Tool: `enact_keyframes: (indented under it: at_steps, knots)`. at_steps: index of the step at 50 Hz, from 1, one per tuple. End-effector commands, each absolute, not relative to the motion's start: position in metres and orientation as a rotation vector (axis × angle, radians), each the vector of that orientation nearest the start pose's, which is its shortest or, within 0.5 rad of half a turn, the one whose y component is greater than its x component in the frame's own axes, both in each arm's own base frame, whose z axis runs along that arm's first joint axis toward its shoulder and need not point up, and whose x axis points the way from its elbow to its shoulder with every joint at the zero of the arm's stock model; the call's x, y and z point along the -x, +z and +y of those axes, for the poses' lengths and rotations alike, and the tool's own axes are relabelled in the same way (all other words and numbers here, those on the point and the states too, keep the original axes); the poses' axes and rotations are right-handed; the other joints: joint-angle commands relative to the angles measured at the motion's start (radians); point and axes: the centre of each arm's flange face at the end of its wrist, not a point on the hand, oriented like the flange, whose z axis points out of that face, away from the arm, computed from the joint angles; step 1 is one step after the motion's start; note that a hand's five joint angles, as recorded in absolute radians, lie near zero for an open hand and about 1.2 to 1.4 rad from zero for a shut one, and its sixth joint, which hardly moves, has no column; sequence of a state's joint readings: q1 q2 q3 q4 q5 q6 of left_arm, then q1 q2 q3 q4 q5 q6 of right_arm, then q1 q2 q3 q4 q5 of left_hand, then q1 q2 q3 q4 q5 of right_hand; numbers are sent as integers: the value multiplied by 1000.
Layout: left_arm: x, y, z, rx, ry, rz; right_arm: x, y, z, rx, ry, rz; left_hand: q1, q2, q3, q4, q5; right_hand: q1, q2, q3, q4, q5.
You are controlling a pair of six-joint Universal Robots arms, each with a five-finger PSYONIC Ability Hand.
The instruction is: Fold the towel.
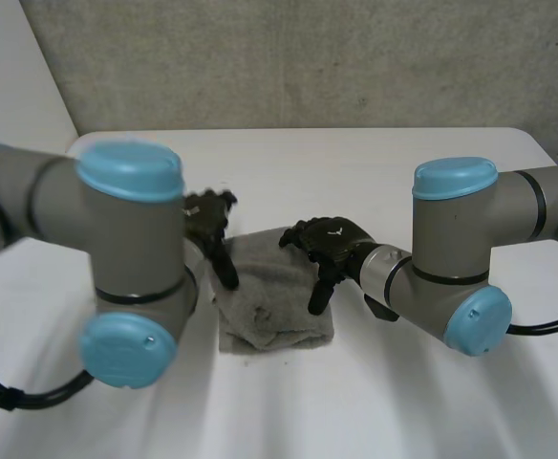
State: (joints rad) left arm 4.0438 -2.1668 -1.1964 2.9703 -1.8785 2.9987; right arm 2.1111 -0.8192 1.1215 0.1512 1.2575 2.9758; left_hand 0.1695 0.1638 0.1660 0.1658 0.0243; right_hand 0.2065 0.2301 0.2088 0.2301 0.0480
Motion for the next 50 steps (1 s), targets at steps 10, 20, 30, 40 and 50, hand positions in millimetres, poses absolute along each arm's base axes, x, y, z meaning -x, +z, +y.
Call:
enact_keyframes:
  at_steps: [10, 20, 30, 40, 50]
  knots:
    - [306, 147, -247, -453, -1626, 2772, -346, 146, -274, 1082, -1397, 2106, 5, 11, 9, 9, -24, -32, -56, -34, -56, -48]
    - [302, 144, -241, -466, -1592, 2785, -344, 147, -275, 1131, -1430, 2115, 5, 11, 9, 9, -24, -32, -56, -34, -56, -48]
    - [302, 211, -242, -487, -1846, 2659, -323, 213, -289, 1024, -1640, 2065, 5, 11, 9, 9, -24, -32, -56, -34, -56, -48]
    - [262, 331, -236, -294, -2218, 2435, -254, 327, -302, 586, -2103, 2084, 5, 11, 9, 9, -24, -32, -56, -34, -56, -48]
    - [238, 360, -228, -347, -2163, 2525, -230, 373, -273, 501, -2228, 2028, 5, 11, 9, 9, -24, -32, -56, -34, -56, -48]
